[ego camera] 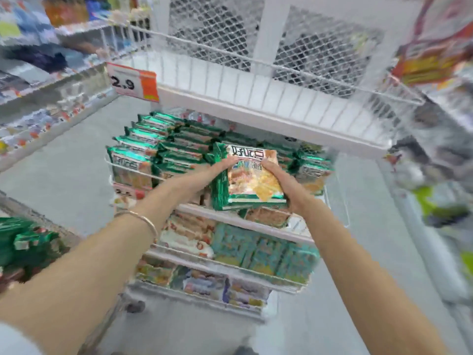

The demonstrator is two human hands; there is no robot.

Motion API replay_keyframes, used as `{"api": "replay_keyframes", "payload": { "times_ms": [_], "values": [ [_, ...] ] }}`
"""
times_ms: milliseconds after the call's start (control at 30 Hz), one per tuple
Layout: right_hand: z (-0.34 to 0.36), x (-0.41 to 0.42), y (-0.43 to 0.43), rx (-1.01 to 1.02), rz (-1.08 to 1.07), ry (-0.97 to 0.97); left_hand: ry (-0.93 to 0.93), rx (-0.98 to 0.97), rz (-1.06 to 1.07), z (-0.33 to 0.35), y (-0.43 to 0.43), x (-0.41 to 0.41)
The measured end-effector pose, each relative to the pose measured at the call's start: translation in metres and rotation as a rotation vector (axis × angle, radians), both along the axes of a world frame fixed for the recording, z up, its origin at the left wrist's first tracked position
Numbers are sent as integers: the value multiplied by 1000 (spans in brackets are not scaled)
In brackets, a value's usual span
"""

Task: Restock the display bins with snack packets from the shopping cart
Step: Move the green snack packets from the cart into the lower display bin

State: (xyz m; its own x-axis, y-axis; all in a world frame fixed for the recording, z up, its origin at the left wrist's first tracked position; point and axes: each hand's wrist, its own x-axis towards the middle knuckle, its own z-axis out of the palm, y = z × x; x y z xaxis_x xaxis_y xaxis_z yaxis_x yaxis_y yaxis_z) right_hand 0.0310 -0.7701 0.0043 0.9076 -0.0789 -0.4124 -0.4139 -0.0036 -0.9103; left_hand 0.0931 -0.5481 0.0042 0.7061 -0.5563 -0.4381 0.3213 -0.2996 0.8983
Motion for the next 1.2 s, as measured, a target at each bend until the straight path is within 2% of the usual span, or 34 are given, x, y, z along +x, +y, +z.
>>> {"api": "replay_keyframes", "payload": {
  "times_ms": [67,267,367,467,600,667,733,833,933,1067,1133,1200],
  "values": [
    [2,-16,-55,25,-90,-30,-26,30,-30,3,-62,6],
    [-22,-20,-191,-102,-334,-116,-115,90,-58,-7,-223,17],
    [-41,-20,-227,-156,-349,-151,-195,141,-53,-24,-268,36],
    [-63,-16,-251,-269,-243,-122,-397,330,-157,-40,-288,48],
    [-75,-9,-256,-441,79,-29,-763,534,-271,-54,-292,48],
    [-83,-7,-251,-556,80,-118,-922,675,-334,-61,-289,53],
    [-95,-2,-250,-814,70,-238,-990,854,-432,-67,-286,56],
    [-107,-5,-257,-1258,419,-287,-1027,1029,-637,-78,-287,48],
    [-109,5,-269,-1458,560,-307,-1097,1075,-635,-88,-296,42],
    [-108,28,-275,-1519,548,-282,-1156,1127,-530,-93,-305,43],
    [-112,21,-271,-1590,517,-291,-1201,1088,-541,-96,-302,41],
    [-121,8,-264,-1663,503,-378,-1230,1000,-593,-98,-296,43]
  ]
}}
